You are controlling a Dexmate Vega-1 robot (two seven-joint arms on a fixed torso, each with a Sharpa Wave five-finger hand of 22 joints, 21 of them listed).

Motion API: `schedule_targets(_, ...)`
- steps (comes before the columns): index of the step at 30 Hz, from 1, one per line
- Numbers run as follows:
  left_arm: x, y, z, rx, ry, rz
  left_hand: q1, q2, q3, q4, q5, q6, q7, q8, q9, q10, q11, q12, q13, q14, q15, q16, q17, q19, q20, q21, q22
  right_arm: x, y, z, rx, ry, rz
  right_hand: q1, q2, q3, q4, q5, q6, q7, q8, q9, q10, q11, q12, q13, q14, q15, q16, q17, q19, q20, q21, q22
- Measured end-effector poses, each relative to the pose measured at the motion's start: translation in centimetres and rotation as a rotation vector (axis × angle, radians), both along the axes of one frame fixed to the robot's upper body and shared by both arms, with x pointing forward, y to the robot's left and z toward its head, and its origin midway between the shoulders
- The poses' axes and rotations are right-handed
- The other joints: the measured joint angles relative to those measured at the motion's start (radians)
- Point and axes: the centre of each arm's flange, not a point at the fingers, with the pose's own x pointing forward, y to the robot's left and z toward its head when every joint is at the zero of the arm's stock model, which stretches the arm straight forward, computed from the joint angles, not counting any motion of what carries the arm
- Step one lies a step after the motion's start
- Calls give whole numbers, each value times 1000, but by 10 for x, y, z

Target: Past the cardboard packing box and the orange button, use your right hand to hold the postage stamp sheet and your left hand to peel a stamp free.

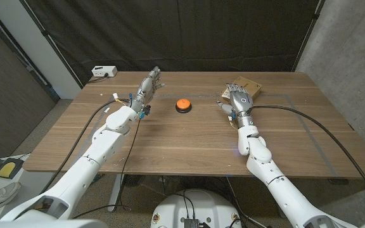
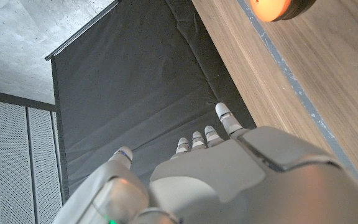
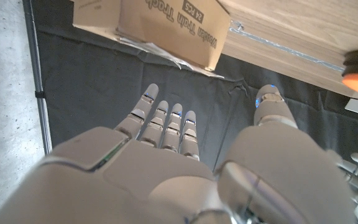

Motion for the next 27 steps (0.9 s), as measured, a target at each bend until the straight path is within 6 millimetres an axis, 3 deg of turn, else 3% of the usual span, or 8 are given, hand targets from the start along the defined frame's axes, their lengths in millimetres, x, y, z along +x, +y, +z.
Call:
schedule_targets(4,1,0,2,3,-1,-1,0,0,0,0,0,0,0,0,0,0,0,0,0,0,0,0,0,0,0,0,0,3,-1,1,10,-11,-13,21,7,5,-5,8,25,9,8,0,18,-2,0,0,10,1,0,0,16,-16,0,0)
schedule_targets(11,2,1,3,8,0,-5,0,0,0,0,0,0,0,0,0,0,0,0,0,0,0,0,0,0,0,0,0,11,-3,1,38,-31,-44,30,6,-1,-10,23,69,22,16,0,54,3,15,0,43,0,5,0,39,-17,10,0)
schedule_targets(23,2,1,5,12,-12,-21,0,0,-4,-4,4,0,0,0,0,0,0,0,0,0,0,0,0,0,0,-19,0,17,-7,-2,72,-46,-140,39,-3,-5,-6,33,88,16,23,0,88,-5,24,0,66,-2,13,0,54,-21,16,0)
schedule_targets(27,2,2,5,12,-15,-27,0,0,-4,-4,4,0,0,0,0,0,0,0,0,0,0,0,0,0,0,-19,0,18,-8,-3,70,-41,-168,81,14,5,-16,46,100,9,23,0,94,-11,24,0,79,0,13,-2,68,-21,19,0)
